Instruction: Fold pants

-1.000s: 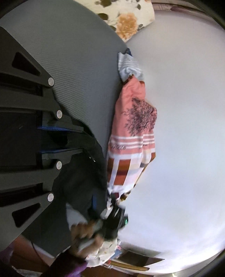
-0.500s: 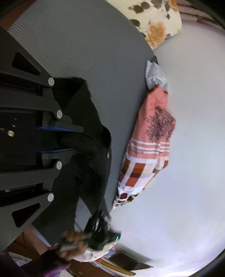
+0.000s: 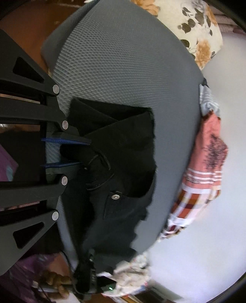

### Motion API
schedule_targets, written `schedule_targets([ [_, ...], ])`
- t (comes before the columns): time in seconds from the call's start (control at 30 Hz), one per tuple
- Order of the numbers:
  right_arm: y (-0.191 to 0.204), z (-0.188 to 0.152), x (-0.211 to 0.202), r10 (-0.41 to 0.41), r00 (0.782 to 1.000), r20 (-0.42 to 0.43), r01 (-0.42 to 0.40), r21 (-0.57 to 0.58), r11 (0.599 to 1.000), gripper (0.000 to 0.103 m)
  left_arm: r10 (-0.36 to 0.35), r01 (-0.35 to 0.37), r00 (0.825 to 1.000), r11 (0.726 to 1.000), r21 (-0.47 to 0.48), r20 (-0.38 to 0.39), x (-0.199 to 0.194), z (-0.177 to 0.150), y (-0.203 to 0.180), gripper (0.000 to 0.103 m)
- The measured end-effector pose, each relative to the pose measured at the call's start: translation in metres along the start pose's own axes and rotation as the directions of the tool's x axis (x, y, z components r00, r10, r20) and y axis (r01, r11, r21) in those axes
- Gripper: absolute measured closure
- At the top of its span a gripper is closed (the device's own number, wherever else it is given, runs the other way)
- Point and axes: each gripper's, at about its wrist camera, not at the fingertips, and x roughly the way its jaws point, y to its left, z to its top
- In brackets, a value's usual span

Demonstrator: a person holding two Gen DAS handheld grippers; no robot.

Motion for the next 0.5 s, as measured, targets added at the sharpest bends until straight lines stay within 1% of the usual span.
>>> schedule_targets([
  [0.07, -0.004, -0.002, 0.001, 0.008, 1.0, 0.008, -0.008, -0.001, 1.0, 0.099, 0.022, -0.022, 1.0, 1.0, 0.018, -0.003, 0.002, -0.003, -0.001, 0.086],
  [0.1, -0.002, -0.001, 0.001, 0.003, 1.0, 0.009, -0.003, -0.007, 1.0, 0.099, 0.029, -0.029, 1.0, 0.999, 0.029, -0.002, 0.002, -0.003, -0.002, 0.086],
  [0.13, 0.0, -0.002, 0.0, -0.008, 1.0, 0.012, 0.008, -0.021, 1.0, 0.098, 0.052, -0.052, 0.999, 0.997, 0.052, -0.001, 0.002, -0.005, -0.005, 0.085],
  [0.2, 0.002, -0.003, -0.001, -0.018, 1.0, 0.016, 0.019, -0.037, 0.999, 0.098, 0.132, -0.132, 0.991, 0.987, 0.096, 0.001, 0.002, -0.007, -0.009, 0.075],
  [0.27, 0.003, -0.004, -0.002, -0.021, 1.0, 0.02, 0.021, -0.047, 0.999, 0.098, 0.172, -0.171, 0.985, 0.981, 0.091, -0.003, 0.002, -0.01, -0.007, 0.069],
  [0.33, -0.001, -0.005, -0.003, -0.018, 1.0, 0.016, 0.018, -0.042, 0.999, 0.098, 0.193, -0.192, 0.981, 0.979, 0.063, -0.013, -0.002, -0.01, 0.0, 0.068],
  [0.37, -0.002, -0.005, -0.003, -0.016, 1.0, 0.016, 0.017, -0.042, 0.999, 0.098, 0.214, -0.213, 0.977, 0.976, 0.051, -0.012, -0.004, -0.01, 0.003, 0.065],
  [0.4, -0.003, -0.004, -0.004, -0.013, 1.0, 0.016, 0.014, -0.042, 0.999, 0.098, 0.234, -0.234, 0.972, 0.971, 0.041, -0.008, -0.008, -0.01, 0.006, 0.059],
  [0.43, -0.003, -0.004, -0.003, -0.01, 1.0, 0.016, 0.01, -0.04, 0.999, 0.098, 0.257, -0.258, 0.966, 0.966, 0.03, 0.007, -0.015, -0.009, 0.009, 0.057],
  [0.47, -0.003, -0.004, -0.003, -0.007, 1.0, 0.016, 0.008, -0.041, 0.999, 0.098, 0.288, -0.289, 0.957, 0.957, 0.021, 0.028, -0.022, -0.008, 0.01, 0.054],
  [0.5, -0.004, -0.004, -0.003, -0.006, 1.0, 0.017, 0.007, -0.043, 0.999, 0.098, 0.327, -0.328, 0.943, 0.945, 0.011, 0.057, -0.031, -0.008, 0.011, 0.054],
])
